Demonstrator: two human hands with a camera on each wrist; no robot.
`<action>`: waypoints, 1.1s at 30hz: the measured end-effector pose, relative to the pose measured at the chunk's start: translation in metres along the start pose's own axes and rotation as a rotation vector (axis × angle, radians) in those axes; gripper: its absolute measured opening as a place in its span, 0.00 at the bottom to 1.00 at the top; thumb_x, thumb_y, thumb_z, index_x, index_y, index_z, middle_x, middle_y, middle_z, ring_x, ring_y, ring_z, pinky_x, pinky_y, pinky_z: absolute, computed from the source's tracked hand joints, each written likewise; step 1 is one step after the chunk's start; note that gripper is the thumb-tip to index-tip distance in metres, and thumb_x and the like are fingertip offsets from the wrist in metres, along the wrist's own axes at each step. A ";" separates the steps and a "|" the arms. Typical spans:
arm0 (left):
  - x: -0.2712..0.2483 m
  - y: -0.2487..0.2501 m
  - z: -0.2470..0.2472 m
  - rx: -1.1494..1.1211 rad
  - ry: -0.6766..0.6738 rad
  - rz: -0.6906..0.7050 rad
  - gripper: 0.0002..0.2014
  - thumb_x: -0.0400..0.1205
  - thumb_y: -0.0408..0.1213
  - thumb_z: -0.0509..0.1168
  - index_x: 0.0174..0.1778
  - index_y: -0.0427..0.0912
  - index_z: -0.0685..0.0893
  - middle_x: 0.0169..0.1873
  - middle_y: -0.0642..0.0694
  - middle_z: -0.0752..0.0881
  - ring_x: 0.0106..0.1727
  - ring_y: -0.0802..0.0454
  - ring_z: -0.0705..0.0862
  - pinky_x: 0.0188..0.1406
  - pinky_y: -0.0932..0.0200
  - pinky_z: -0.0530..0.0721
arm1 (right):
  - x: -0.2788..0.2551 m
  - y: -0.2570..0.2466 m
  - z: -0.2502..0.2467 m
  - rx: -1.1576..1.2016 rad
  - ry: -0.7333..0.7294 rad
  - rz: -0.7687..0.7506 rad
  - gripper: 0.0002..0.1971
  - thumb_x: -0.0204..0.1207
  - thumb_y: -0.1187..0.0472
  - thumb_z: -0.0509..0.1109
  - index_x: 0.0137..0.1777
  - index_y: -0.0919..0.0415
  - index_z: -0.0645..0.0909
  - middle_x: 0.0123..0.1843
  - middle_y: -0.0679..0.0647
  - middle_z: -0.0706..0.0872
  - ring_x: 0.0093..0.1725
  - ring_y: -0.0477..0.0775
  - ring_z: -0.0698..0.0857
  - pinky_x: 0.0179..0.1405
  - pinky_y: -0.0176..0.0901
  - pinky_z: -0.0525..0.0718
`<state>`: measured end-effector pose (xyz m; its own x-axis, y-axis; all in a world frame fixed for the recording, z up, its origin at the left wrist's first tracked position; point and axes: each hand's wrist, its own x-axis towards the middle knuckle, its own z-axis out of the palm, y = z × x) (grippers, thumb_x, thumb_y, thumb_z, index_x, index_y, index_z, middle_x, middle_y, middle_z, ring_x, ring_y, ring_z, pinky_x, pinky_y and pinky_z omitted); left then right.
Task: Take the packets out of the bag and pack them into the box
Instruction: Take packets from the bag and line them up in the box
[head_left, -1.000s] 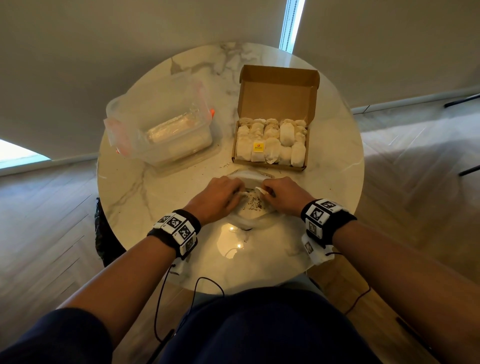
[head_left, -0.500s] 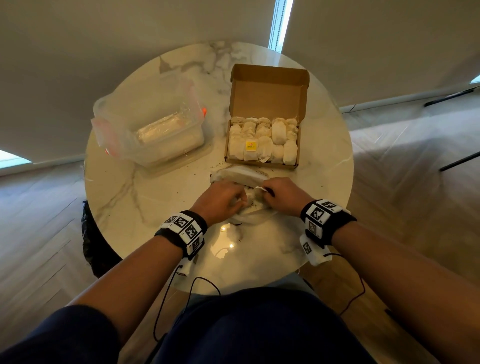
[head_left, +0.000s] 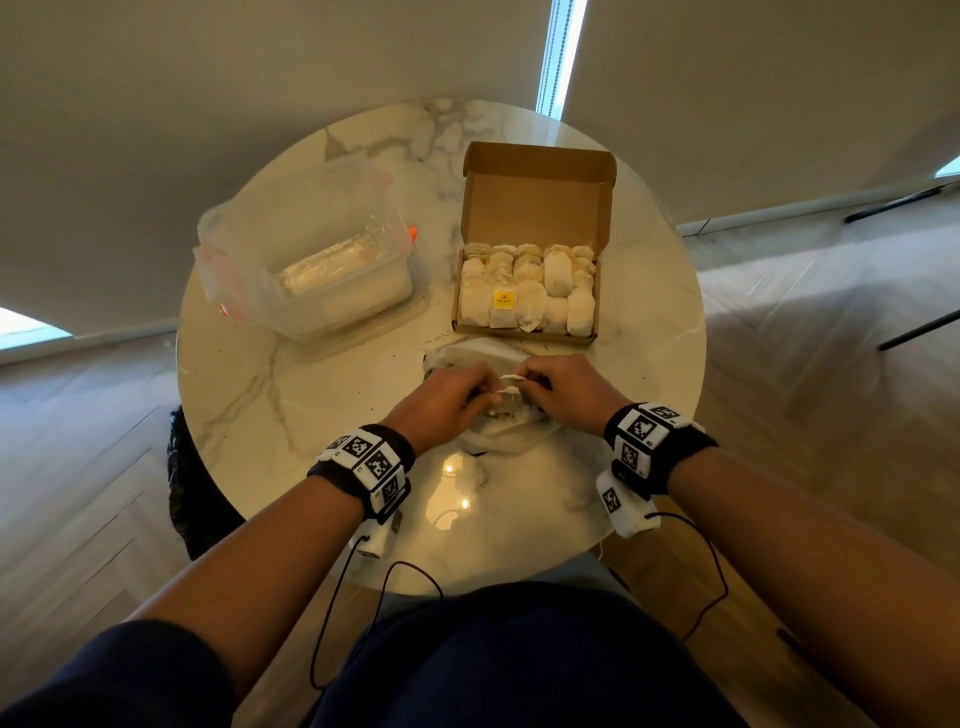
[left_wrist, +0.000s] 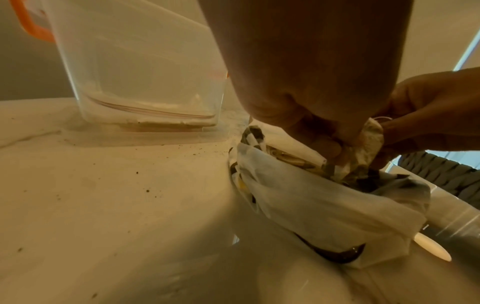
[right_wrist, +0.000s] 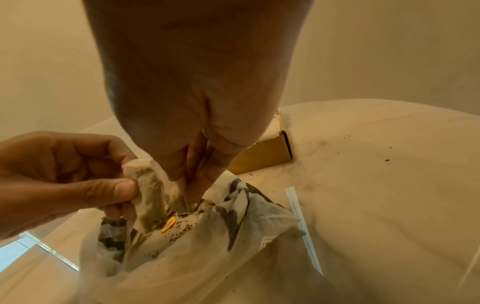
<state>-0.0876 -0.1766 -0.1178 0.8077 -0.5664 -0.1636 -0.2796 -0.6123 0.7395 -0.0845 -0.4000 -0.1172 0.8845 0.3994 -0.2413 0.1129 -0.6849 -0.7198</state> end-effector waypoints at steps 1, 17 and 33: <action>-0.001 0.000 0.000 -0.016 0.035 -0.035 0.03 0.86 0.41 0.66 0.53 0.47 0.81 0.42 0.54 0.87 0.42 0.63 0.84 0.43 0.66 0.81 | 0.000 -0.002 -0.001 0.007 -0.007 -0.001 0.05 0.82 0.59 0.70 0.52 0.56 0.88 0.40 0.50 0.89 0.40 0.48 0.85 0.41 0.38 0.80; 0.014 0.015 -0.005 0.053 0.246 0.017 0.06 0.85 0.41 0.68 0.51 0.43 0.86 0.39 0.53 0.86 0.38 0.61 0.80 0.39 0.70 0.74 | 0.008 -0.009 -0.017 0.044 0.055 -0.086 0.06 0.82 0.58 0.70 0.51 0.56 0.88 0.39 0.48 0.88 0.39 0.47 0.85 0.39 0.39 0.81; 0.078 -0.003 -0.008 0.094 0.226 -0.158 0.10 0.85 0.40 0.64 0.59 0.42 0.84 0.54 0.46 0.80 0.50 0.52 0.81 0.54 0.55 0.83 | 0.088 0.020 -0.098 -0.116 0.142 0.022 0.06 0.81 0.59 0.70 0.48 0.61 0.85 0.40 0.53 0.84 0.38 0.49 0.78 0.31 0.21 0.68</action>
<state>-0.0199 -0.2142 -0.1279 0.9373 -0.3290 -0.1150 -0.1790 -0.7376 0.6511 0.0403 -0.4382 -0.0888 0.9412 0.2997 -0.1559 0.1375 -0.7615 -0.6335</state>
